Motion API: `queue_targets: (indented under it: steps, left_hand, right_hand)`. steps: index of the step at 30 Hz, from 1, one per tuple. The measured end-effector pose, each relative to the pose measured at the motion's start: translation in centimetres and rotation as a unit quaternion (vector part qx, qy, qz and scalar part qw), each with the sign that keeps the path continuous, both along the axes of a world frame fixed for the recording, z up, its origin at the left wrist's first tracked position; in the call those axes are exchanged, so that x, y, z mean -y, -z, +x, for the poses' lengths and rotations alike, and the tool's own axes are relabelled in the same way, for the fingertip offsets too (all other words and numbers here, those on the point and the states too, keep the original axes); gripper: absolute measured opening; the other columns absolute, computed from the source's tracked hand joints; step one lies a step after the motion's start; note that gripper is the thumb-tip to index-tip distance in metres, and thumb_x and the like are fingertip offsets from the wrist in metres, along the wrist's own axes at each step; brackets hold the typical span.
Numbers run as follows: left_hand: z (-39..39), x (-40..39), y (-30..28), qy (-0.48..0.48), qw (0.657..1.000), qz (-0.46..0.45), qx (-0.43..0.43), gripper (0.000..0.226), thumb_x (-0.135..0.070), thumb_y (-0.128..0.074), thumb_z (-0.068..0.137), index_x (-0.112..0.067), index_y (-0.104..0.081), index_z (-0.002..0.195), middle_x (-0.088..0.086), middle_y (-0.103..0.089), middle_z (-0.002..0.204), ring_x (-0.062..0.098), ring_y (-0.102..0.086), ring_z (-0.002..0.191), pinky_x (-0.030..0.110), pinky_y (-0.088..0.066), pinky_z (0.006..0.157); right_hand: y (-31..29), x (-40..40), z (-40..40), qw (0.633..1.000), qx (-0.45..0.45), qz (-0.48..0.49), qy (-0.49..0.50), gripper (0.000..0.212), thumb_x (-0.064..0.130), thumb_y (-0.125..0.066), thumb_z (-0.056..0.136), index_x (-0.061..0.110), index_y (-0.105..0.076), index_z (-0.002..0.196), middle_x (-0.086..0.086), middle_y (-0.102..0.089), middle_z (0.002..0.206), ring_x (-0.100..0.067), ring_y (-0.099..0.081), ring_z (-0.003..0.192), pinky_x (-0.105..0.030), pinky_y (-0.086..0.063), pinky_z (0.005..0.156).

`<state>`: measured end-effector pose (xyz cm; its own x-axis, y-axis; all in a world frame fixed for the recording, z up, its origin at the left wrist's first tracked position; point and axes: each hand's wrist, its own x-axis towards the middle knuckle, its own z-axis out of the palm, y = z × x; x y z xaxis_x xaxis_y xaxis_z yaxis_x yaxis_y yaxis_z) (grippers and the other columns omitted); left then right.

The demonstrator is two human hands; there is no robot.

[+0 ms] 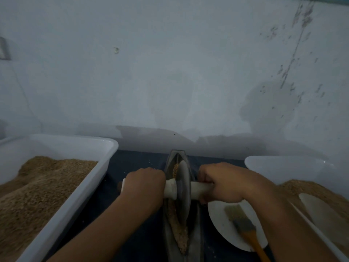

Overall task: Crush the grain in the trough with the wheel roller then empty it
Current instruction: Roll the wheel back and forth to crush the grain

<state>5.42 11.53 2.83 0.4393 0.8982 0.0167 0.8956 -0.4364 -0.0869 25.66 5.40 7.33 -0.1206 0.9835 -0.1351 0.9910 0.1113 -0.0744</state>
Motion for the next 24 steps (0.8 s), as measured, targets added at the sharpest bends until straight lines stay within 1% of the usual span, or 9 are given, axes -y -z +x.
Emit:
queue_targets:
  steps: [3, 5, 7, 8, 14, 17, 19, 22, 24]
  left_hand:
    - [0.0, -0.9, 0.8, -0.006, 0.999, 0.023, 0.030, 0.037, -0.028, -0.068, 0.088, -0.020, -0.050, 0.118, 0.001, -0.060, 0.116, 0.019, -0.059, 0.103, 0.031, -0.037, 0.075]
    - [0.0, -1.3, 1.2, -0.016, 0.998, 0.037, 0.043, 0.035, -0.028, -0.068, 0.088, -0.019, -0.048, 0.116, 0.002, -0.060, 0.115, 0.019, -0.060, 0.102, 0.030, -0.038, 0.074]
    - [0.0, -1.5, 1.4, -0.023, 0.997, 0.044, 0.054, 0.036, -0.028, -0.068, 0.088, -0.019, -0.048, 0.116, 0.001, -0.060, 0.114, 0.020, -0.060, 0.102, 0.030, -0.038, 0.074]
    - [0.0, -1.6, 1.4, -0.023, 0.997, 0.045, 0.058, 0.036, -0.028, -0.069, 0.088, -0.020, -0.047, 0.116, 0.001, -0.060, 0.114, 0.020, -0.061, 0.101, 0.031, -0.038, 0.074]
    - [0.0, -1.5, 1.2, -0.025, 0.998, 0.035, 0.043, 0.037, -0.029, -0.068, 0.089, -0.018, -0.048, 0.118, 0.002, -0.061, 0.115, 0.020, -0.061, 0.102, 0.031, -0.039, 0.074]
    - [0.0, -1.3, 0.9, -0.031, 0.999, 0.004, 0.030, 0.038, -0.026, -0.069, 0.089, -0.017, -0.049, 0.120, 0.003, -0.060, 0.117, 0.020, -0.060, 0.104, 0.031, -0.040, 0.075]
    - [-0.1, -1.1, 0.6, -0.032, 0.999, -0.015, 0.020, 0.039, -0.028, -0.069, 0.088, -0.016, -0.050, 0.120, 0.003, -0.060, 0.118, 0.019, -0.059, 0.105, 0.030, -0.041, 0.075]
    - [-0.2, -0.4, 0.1, -0.023, 0.999, -0.031, -0.018, 0.039, -0.030, -0.069, 0.087, -0.017, -0.053, 0.120, 0.002, -0.060, 0.118, 0.018, -0.060, 0.105, 0.029, -0.041, 0.075]
    - [-0.2, 0.2, -0.4, -0.009, 0.998, -0.039, -0.048, 0.037, -0.028, -0.070, 0.085, -0.017, -0.056, 0.117, 0.001, -0.061, 0.115, 0.016, -0.059, 0.100, 0.028, -0.041, 0.075]
  right_hand:
    - [0.7, -0.8, 0.2, 0.998, -0.029, 0.047, 0.000, 0.018, 0.039, -0.065, 0.091, 0.035, -0.056, 0.105, 0.011, -0.057, 0.101, -0.011, -0.053, 0.089, -0.023, -0.034, 0.059]
    - [1.1, -1.2, 0.3, 0.996, -0.041, 0.075, -0.003, 0.028, 0.039, -0.062, 0.094, 0.030, -0.059, 0.121, 0.004, -0.060, 0.112, -0.014, -0.054, 0.097, -0.028, -0.043, 0.072]
    - [1.3, -1.5, 0.3, 0.995, -0.053, 0.088, -0.002, 0.030, 0.041, -0.061, 0.095, 0.029, -0.061, 0.123, 0.001, -0.062, 0.112, -0.016, -0.056, 0.101, -0.032, -0.048, 0.084]
    - [1.3, -1.5, 0.3, 0.995, -0.058, 0.087, 0.000, 0.030, 0.042, -0.060, 0.095, 0.029, -0.062, 0.122, 0.001, -0.063, 0.112, -0.016, -0.057, 0.101, -0.033, -0.049, 0.086]
    - [1.4, -1.5, 0.5, 0.995, -0.068, 0.066, 0.010, 0.039, 0.044, -0.062, 0.094, 0.032, -0.058, 0.131, 0.004, -0.064, 0.120, -0.016, -0.059, 0.105, -0.035, -0.050, 0.090]
    - [1.3, -1.4, 0.4, 0.997, -0.054, 0.060, 0.009, 0.041, 0.047, -0.061, 0.093, 0.034, -0.055, 0.131, 0.007, -0.062, 0.122, -0.014, -0.057, 0.105, -0.033, -0.048, 0.089]
    - [0.9, -1.2, 0.3, 0.998, -0.042, 0.053, 0.007, 0.040, 0.050, -0.063, 0.091, 0.034, -0.056, 0.127, 0.008, -0.062, 0.118, -0.014, -0.057, 0.102, -0.032, -0.047, 0.085]
    - [0.1, -0.8, 0.2, 0.999, 0.002, 0.031, -0.005, 0.032, 0.055, -0.069, 0.082, 0.036, -0.057, 0.104, 0.010, -0.061, 0.099, -0.014, -0.057, 0.088, -0.029, -0.042, 0.064]
    - [-0.3, -0.3, 0.0, 1.000, 0.028, 0.006, -0.011, 0.038, 0.059, -0.074, 0.074, 0.038, -0.050, 0.094, 0.012, -0.056, 0.091, -0.011, -0.054, 0.081, -0.029, -0.038, 0.058]
